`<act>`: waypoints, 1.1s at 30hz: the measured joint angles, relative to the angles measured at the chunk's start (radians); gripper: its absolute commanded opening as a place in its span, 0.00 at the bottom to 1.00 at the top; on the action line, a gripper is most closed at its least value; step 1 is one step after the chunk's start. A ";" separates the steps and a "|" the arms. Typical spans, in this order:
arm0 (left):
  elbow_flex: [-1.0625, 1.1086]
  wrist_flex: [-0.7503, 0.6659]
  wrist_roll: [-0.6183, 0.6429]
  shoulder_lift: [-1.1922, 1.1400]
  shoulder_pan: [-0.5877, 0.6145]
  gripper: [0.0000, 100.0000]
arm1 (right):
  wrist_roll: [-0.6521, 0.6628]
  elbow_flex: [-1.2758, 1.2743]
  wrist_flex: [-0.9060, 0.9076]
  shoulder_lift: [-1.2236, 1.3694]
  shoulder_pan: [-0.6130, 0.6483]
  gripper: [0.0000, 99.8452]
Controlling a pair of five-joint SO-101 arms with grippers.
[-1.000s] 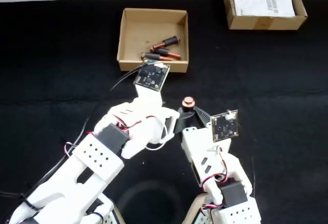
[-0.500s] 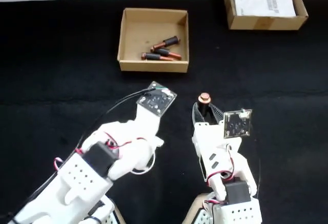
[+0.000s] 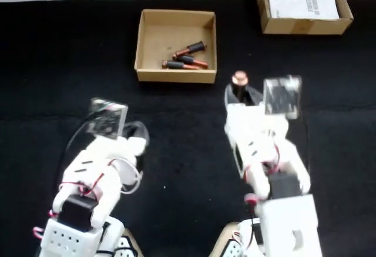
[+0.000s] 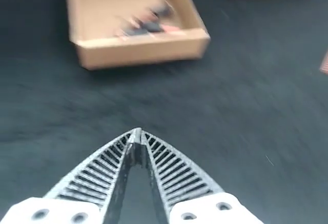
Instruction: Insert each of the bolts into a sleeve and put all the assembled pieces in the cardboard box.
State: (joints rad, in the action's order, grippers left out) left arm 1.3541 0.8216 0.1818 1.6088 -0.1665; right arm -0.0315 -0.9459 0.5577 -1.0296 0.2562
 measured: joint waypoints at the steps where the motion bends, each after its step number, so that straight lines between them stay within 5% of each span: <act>1: 0.054 -0.048 0.000 0.052 0.037 0.01 | 0.023 0.058 0.000 0.075 0.006 0.01; 6: 0.308 -0.321 0.002 0.183 0.178 0.01 | 0.141 0.341 0.000 0.431 0.075 0.01; 10: 0.325 -0.402 0.000 0.155 0.219 0.01 | 0.293 0.549 0.000 0.726 0.109 0.01; 21: 0.327 -0.189 0.000 0.153 0.267 0.01 | 0.827 1.076 0.000 1.390 0.107 0.01; 28: 0.327 -0.173 0.002 0.192 0.267 0.01 | 1.102 1.379 -0.002 1.718 0.137 0.01; 33: 0.327 -0.166 0.002 0.192 0.267 0.01 | 1.148 1.517 -0.002 1.854 0.169 0.19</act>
State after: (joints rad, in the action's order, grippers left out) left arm 1.6809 0.6559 0.1834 1.8006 0.1005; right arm 1.1162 0.5715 0.5562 0.8239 0.4250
